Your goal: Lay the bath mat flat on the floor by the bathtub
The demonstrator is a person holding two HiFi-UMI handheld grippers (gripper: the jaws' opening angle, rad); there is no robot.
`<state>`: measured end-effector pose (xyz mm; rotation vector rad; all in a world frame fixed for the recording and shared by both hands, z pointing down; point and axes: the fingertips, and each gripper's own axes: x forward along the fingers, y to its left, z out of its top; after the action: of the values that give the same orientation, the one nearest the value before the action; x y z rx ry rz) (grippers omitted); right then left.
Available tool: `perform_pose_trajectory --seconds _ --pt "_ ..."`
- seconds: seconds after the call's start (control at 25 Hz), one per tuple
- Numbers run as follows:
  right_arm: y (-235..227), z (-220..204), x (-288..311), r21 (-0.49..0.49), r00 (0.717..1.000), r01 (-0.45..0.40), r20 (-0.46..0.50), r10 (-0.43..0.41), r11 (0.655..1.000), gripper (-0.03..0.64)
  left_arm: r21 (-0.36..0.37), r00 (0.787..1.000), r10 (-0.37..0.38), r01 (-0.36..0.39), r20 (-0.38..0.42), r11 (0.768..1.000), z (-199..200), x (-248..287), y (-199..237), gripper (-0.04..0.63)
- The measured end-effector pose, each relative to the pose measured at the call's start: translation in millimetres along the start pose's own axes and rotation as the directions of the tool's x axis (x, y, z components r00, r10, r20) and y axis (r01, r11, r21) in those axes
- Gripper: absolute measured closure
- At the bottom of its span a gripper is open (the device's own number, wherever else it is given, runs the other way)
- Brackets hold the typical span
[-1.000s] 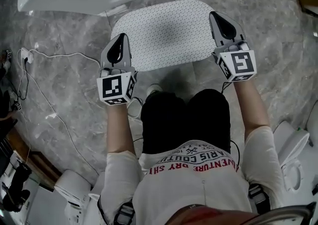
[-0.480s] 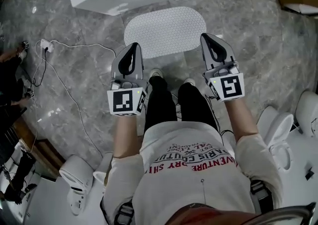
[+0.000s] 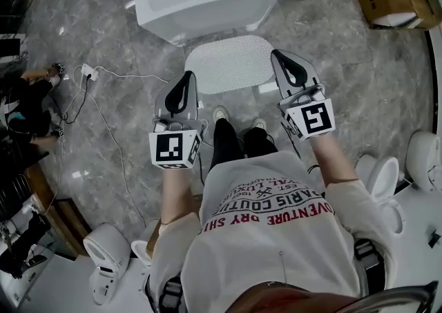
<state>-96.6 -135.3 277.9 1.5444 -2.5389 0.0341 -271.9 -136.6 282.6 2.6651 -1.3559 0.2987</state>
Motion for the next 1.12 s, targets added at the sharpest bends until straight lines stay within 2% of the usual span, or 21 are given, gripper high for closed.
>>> perform_pose_trajectory --seconds 0.2,0.4,0.64,0.88,1.12 --pt "5.6 55.3 -21.2 -0.033 0.997 -0.031 0.066 0.033 0.999 0.609 0.010 0.996 0.086 -0.087 0.034 0.996 48.7 -27.4 1.9 0.584" --pt "4.7 88.1 -36.0 -0.034 0.993 -0.014 0.113 0.018 0.999 0.609 0.007 0.992 0.094 -0.095 0.086 0.995 82.6 -48.5 2.6 0.584" --pt "8.3 93.3 -46.7 -0.010 0.992 0.004 0.129 -0.002 1.000 0.609 0.032 0.989 0.099 -0.103 0.110 0.994 96.6 -62.4 -0.2 0.584" --pt "1.9 97.4 -48.7 -0.020 0.990 -0.002 0.143 0.005 1.000 0.611 -0.013 0.984 0.097 -0.096 0.147 0.995 104.0 -58.5 -4.4 0.584" --pt "-1.3 100.3 -49.2 -0.042 0.992 0.010 0.130 -0.004 0.999 0.611 0.019 0.988 0.066 -0.069 0.141 0.997 107.9 -55.9 -10.8 0.584"
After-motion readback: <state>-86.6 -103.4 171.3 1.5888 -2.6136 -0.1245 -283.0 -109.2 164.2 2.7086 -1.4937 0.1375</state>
